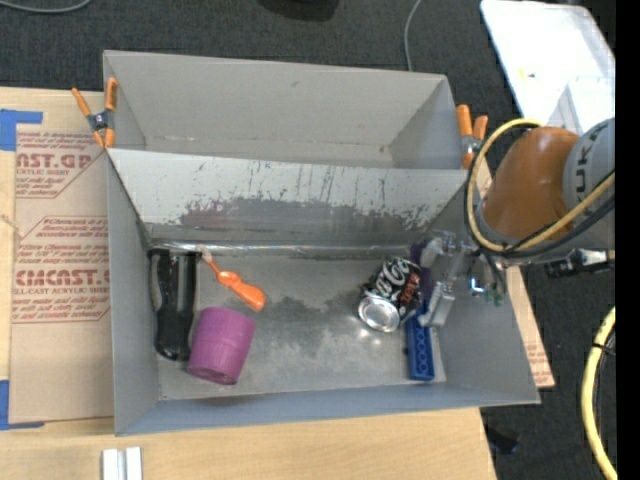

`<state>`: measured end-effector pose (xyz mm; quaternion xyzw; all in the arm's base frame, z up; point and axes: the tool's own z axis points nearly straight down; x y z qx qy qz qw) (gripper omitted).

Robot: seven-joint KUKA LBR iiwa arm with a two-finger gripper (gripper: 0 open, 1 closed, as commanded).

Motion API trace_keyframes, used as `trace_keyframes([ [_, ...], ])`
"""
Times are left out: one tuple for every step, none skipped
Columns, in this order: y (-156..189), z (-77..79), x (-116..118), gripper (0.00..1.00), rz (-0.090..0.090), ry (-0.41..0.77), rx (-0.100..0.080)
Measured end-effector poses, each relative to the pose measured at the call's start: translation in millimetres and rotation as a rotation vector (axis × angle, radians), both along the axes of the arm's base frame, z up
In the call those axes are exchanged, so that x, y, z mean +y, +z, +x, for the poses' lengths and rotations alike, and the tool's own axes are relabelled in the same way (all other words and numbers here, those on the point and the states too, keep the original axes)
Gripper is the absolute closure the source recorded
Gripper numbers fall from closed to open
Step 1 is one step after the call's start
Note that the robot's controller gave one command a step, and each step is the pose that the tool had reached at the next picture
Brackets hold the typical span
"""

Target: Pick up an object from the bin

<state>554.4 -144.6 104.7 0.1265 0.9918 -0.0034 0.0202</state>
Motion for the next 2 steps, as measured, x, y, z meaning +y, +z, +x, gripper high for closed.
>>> trace_keyframes([
  [-28.1, -26.6, -6.9, 1.00, 0.022, -0.378, -0.003],
  [-28.1, -26.6, -6.9, 1.00, 0.022, -0.379, -0.003],
])
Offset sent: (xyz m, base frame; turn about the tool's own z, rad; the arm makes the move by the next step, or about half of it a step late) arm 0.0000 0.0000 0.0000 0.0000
